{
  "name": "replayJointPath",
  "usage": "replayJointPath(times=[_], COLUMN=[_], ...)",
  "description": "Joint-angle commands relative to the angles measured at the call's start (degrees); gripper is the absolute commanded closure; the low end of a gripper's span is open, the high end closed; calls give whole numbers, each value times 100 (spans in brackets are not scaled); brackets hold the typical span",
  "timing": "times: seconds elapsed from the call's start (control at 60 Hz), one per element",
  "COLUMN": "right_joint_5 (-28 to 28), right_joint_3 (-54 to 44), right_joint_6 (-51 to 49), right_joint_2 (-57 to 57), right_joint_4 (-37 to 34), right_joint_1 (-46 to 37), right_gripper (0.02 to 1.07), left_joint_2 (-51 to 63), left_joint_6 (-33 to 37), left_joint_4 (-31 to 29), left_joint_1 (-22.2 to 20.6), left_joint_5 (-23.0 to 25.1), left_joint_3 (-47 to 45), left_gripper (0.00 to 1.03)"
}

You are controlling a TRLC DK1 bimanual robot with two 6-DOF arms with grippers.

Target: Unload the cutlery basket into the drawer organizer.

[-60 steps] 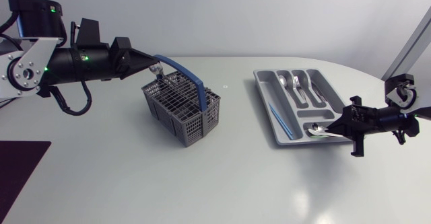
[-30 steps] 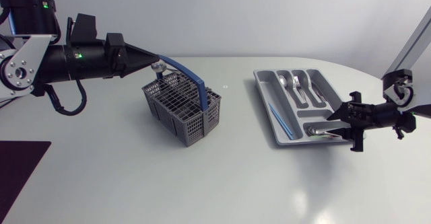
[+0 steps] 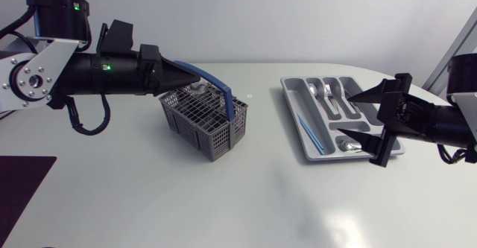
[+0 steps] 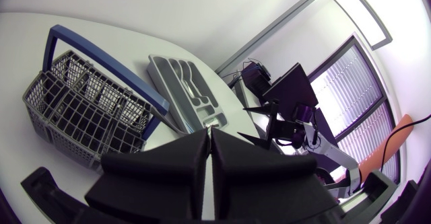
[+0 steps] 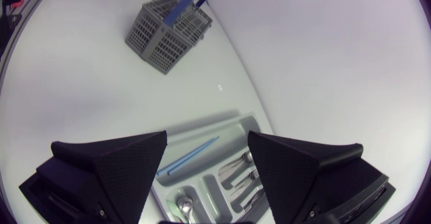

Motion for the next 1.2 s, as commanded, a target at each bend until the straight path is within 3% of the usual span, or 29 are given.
replayJointPath(times=[0.0, 0.167, 0.283, 0.467, 0.8, 1.0, 1.183], right_joint_5=[223, 707, 1181, 1471, 2298, 2693, 2957], right_joint_3=[-293, -460, -565, -706, -627, -513, -478], right_joint_6=[885, 1571, 2036, 2282, 2678, 2775, 2898], right_joint_2=[-467, -950, -1231, -1249, -1179, -862, -643], right_joint_4=[163, 330, 427, 594, 928, 1367, 1789], right_joint_1=[590, 1504, 2233, 2787, 3956, 4387, 4598], right_gripper=[19, 19, 19, 19, 19, 19, 19], left_joint_2=[6, -345, -574, -934, -969, -679, -354], left_joint_6=[-23, 56, 328, 574, 811, 1163, 1216], left_joint_4=[-58, -682, -1640, -2273, -2888, -3460, -3512], left_joint_1=[-63, 112, 332, 429, 508, 341, 174], left_joint_5=[122, 105, 87, 61, 149, 307, 615], left_joint_3=[235, 306, 490, 508, 683, 1017, 1202], left_gripper=[100, 100, 100, 100, 100, 100, 100])
